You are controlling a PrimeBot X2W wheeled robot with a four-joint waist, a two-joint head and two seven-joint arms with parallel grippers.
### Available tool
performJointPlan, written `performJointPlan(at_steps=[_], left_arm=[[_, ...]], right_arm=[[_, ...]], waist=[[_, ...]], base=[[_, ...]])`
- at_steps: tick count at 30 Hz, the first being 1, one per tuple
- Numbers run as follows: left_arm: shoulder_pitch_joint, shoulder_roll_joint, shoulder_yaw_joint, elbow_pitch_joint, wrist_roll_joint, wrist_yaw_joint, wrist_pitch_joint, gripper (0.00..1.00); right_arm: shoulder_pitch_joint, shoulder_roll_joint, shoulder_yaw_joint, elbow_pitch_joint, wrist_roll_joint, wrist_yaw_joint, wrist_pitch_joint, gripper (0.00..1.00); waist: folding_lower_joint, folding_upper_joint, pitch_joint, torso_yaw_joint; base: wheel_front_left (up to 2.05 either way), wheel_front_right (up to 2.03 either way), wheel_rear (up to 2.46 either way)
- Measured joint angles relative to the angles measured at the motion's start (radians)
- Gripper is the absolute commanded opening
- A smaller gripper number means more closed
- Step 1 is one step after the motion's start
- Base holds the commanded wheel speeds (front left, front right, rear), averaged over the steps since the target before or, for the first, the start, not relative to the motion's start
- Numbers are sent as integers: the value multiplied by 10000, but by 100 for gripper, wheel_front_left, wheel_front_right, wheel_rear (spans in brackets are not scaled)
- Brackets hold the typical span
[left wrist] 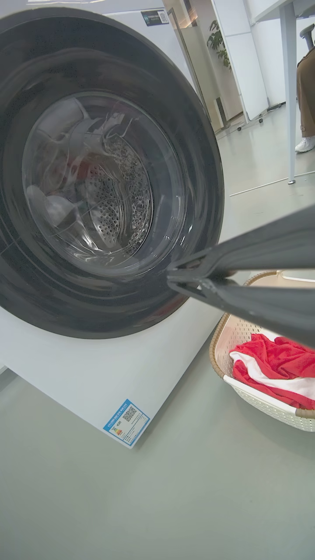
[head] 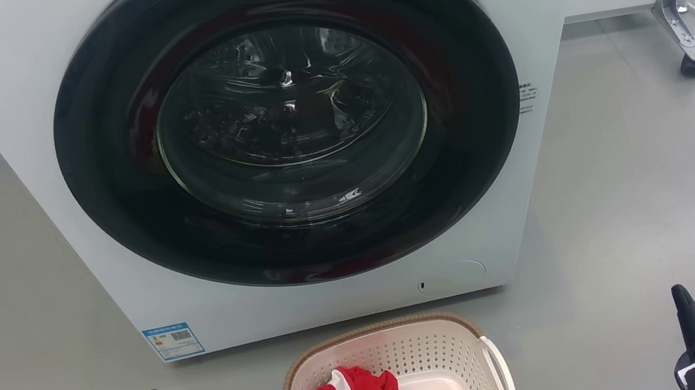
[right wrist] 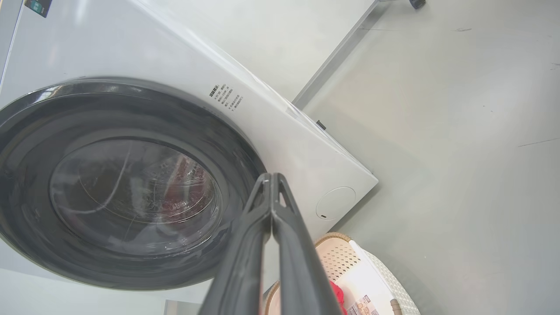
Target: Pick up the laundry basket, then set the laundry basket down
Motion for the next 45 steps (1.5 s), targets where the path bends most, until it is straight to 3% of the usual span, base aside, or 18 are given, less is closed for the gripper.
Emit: performJointPlan(at_steps=[45], left_arm=[[-1140, -564, 1294, 1191, -5398, -1058, 1266, 0]], right_arm=[[-825, 715, -1613, 1007, 5505, 1060, 1430, 0]], waist=[[0, 0, 96, -42]], base=[[0, 0, 0]])
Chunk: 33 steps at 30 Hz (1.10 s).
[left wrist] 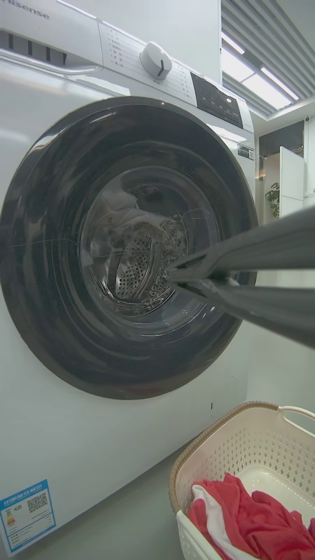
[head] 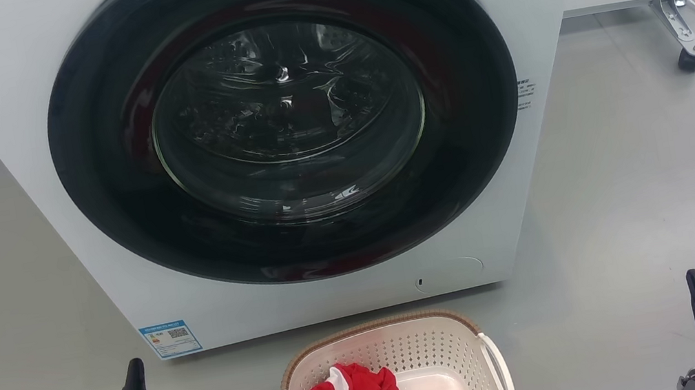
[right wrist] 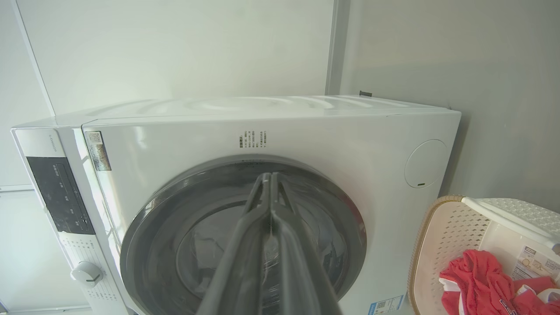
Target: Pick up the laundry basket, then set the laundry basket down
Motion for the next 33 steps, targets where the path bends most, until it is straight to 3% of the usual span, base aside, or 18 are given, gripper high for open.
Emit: performJointPlan(at_steps=[33], left_arm=[[-49, -17, 25, 27, -211, -73, 46, 0]], right_arm=[[-105, 19, -33, 25, 94, 2, 52, 0]], waist=[[0, 0, 0, 0]], base=[[0, 0, 0]])
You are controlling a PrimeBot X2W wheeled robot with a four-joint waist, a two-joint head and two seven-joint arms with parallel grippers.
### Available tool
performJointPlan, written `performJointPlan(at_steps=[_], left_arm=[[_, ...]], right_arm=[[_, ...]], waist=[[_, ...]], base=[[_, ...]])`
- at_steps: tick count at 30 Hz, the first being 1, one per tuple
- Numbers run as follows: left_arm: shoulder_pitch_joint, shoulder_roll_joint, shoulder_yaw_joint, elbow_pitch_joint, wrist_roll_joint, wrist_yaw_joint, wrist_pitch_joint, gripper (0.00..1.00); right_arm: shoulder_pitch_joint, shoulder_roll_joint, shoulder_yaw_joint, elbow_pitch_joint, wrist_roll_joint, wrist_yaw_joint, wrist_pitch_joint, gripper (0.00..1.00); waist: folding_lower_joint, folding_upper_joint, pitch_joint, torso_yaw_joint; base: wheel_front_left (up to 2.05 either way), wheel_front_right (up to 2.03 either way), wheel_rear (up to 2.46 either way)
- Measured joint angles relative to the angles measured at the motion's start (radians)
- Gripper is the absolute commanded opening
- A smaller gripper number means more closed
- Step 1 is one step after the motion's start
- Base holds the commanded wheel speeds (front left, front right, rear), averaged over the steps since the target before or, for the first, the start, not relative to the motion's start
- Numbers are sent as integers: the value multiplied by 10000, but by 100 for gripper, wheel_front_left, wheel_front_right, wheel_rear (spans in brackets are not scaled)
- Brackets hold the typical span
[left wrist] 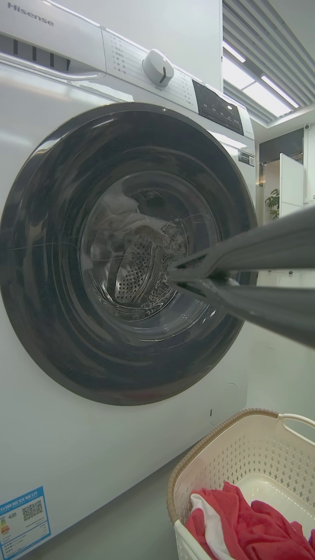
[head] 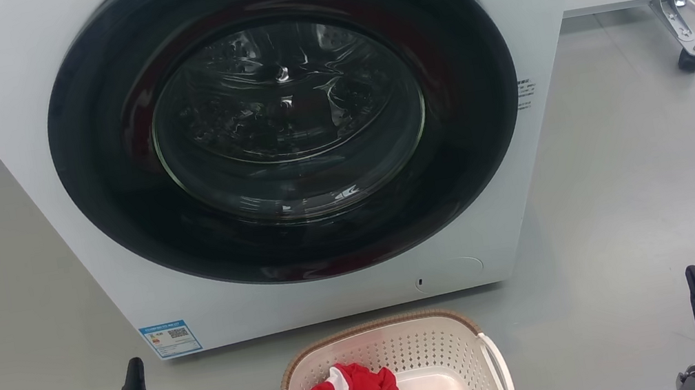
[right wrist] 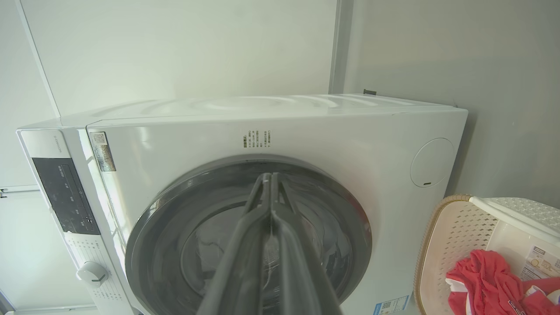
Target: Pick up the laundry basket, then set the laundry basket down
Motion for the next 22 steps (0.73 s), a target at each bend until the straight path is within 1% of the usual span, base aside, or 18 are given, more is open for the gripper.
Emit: performJointPlan(at_steps=[22], left_arm=[[0, 0, 0, 13, 0, -2, 0, 0]], right_arm=[[0, 0, 0, 0, 2, 15, 0, 0]], waist=[[0, 0, -1, 0]], base=[[0, 0, 0]])
